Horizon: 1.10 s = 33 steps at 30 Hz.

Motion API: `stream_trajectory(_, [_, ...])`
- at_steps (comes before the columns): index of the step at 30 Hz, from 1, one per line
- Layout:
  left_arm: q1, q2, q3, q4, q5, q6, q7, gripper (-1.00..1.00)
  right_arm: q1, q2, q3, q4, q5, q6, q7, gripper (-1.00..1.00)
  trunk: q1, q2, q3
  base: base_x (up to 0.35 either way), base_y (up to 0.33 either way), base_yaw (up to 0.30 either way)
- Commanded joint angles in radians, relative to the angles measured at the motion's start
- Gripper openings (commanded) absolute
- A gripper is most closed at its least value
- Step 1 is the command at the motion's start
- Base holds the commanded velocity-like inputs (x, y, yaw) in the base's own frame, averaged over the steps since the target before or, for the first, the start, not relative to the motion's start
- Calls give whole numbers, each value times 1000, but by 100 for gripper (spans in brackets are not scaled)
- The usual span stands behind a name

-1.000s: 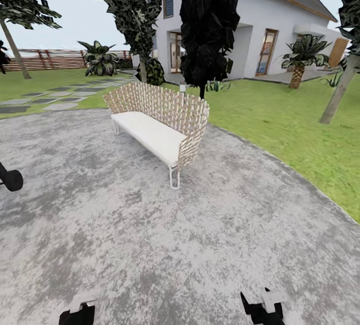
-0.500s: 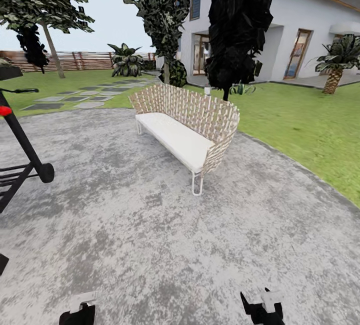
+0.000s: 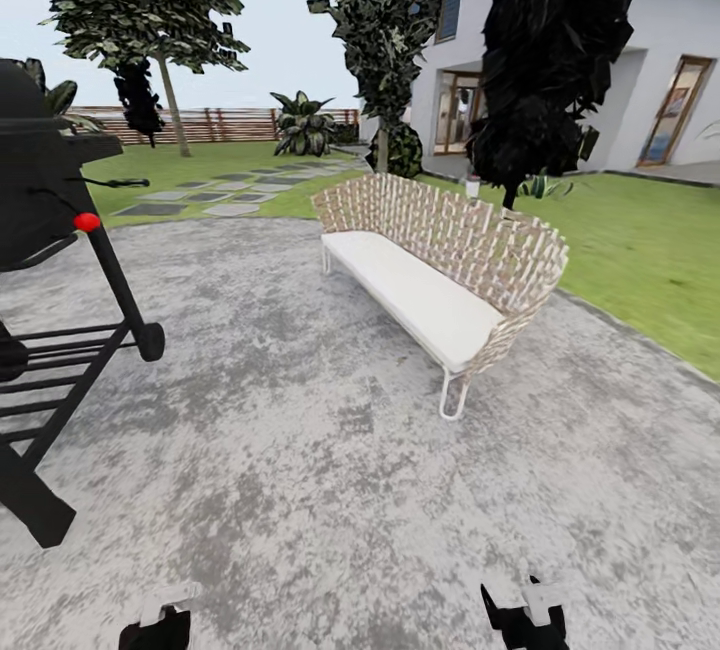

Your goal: In the garden, pick up the pesticide atomizer on the floor and spray pesticide onto both trees until each tree trunk is fully covered.

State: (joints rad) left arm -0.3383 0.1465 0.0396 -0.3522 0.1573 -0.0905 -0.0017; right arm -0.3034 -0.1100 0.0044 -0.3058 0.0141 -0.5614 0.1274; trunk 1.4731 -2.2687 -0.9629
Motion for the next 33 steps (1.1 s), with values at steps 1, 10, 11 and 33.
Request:
stream_trajectory(1, [-1,0,-1,1,11,-3,0,-100,0,0,0,0,1,-3,1,100,0,0,0,325,116,266])
stream_trajectory(10, [-1,1,0,1,11,-3,0,-100,0,0,0,-1,1,-3,1,100,0,0,5,333,56,266])
stream_trajectory(11, [-1,1,0,1,11,-3,0,-100,0,0,0,-1,1,-3,1,100,0,0,6,338,6,266])
stream_trajectory(33, [-1,1,0,2,11,-3,1,-100,0,-2,0,-1,0,-2,3,100,0,0,7,339,39,59])
